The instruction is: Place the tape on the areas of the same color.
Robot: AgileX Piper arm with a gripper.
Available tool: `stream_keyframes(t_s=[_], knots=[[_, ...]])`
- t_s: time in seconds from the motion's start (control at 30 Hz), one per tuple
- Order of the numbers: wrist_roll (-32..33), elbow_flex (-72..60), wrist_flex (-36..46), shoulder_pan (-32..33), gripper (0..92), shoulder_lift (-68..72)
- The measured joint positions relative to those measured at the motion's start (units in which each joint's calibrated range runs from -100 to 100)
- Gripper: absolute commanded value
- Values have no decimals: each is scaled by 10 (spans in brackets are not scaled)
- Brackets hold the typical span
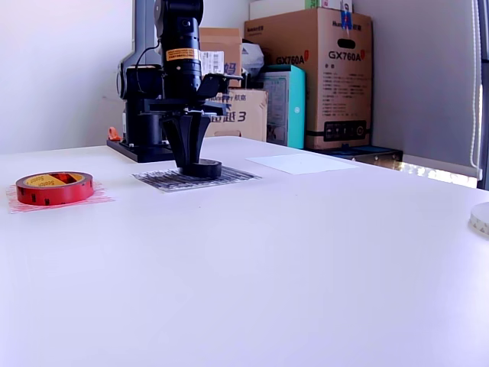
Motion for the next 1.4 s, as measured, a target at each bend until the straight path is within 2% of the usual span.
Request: stream_keyframes(t_s=[0.27, 0.5, 0.6, 1.07, 1.27, 1.4], knots=[[0, 0, 0, 0, 32, 0], [-18, 0, 0, 0, 359, 0], [-30, 0, 0, 0, 412, 0], [-56, 0, 0, 15, 416, -5], [-57, 0, 0, 39, 414, -59], [-32, -19, 5, 69, 414, -127]])
